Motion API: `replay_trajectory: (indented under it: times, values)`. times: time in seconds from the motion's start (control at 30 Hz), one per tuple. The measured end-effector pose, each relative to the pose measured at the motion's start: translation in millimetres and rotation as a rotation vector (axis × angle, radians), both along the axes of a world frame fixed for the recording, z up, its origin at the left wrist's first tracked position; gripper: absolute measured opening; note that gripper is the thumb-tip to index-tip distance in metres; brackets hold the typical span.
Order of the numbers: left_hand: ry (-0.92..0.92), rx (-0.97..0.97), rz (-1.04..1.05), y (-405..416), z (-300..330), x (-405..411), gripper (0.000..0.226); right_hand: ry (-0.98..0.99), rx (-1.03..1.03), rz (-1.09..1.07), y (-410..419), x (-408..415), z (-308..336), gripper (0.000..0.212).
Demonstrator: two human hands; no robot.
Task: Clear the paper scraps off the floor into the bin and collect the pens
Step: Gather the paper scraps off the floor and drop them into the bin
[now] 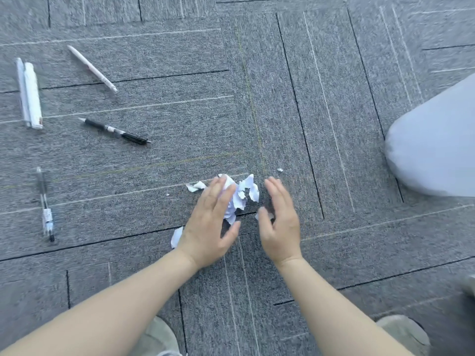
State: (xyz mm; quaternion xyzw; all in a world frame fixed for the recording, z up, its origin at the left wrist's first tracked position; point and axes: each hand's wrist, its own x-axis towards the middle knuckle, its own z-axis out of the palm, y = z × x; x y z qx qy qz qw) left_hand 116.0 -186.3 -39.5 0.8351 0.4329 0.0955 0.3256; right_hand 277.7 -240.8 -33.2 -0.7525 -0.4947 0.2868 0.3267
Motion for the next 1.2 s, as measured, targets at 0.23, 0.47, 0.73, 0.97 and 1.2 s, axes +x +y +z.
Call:
replay_trajectory:
  times: [0.23,0.47,0.73,0.97,1.2]
  values:
    - [0.281,0.162,-0.112,25.6,-0.2,-22.6,0.097,-0.264,-0.029,0.217,1.9,14.6,-7.8,0.074]
    - [0.325,0.247,-0.322,49.5,-14.7,-14.8,0.106,-0.478,0.02,0.65,36.5,13.3,-24.8,0.084]
    - [0.088,0.541,-0.336,72.0,-15.2,6.0,0.002,-0.699,0.215,0.585,69.0,10.4,-29.6,0.04]
    - [0.149,0.461,-0.431,82.2,-8.1,5.9,0.008,-0.624,0.063,0.621,70.6,13.0,-10.9,0.016]
    - [0.007,0.062,-0.034,83.1,25.7,19.1,0.026,-0.08,-0.183,0.187,69.4,7.9,24.8,0.017]
